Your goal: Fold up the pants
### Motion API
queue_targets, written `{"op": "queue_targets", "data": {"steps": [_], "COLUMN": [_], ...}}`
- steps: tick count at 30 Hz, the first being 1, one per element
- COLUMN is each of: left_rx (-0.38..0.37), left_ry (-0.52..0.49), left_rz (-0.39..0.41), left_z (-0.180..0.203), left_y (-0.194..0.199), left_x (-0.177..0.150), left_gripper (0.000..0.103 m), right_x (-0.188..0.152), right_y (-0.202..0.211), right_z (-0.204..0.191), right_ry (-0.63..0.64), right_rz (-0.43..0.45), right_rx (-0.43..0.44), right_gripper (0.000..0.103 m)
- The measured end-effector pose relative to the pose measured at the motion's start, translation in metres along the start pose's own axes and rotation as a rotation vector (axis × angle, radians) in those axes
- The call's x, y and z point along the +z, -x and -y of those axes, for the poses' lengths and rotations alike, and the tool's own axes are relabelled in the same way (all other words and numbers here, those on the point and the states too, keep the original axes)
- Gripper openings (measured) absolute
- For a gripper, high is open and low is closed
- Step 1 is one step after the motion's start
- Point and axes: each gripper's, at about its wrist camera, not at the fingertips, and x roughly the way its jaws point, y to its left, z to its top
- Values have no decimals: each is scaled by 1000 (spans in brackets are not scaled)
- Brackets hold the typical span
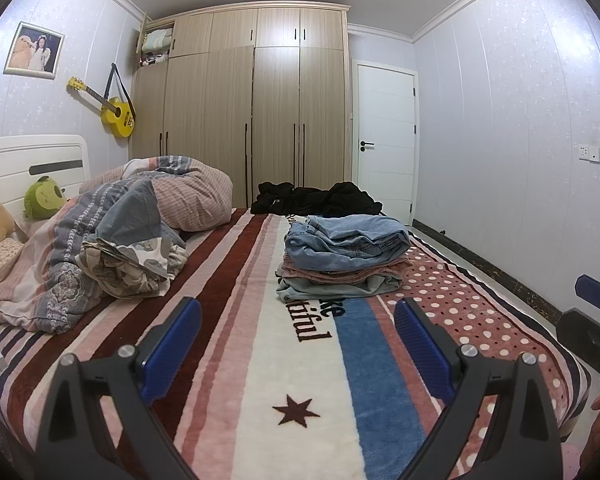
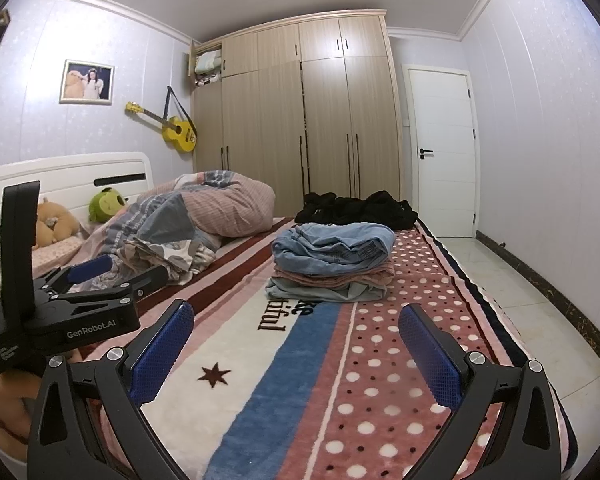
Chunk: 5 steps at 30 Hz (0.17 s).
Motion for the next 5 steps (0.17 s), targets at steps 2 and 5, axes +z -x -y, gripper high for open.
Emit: {"op": "queue_targets", "data": {"steps": [2, 5], "left_rx": [2, 1], "left_ry": [0, 1], "left_rz": [-1, -2], "left_z": [0, 0], "left_y": [0, 0], "left_x": [0, 0], "left_gripper": [96, 96], "right_x": [0, 0], "right_y": [0, 0], "right_z": [0, 0], "right_ry": [0, 0], "right_rz": [0, -1], "right_rx": [-1, -2], "right_gripper": [102, 102]}}
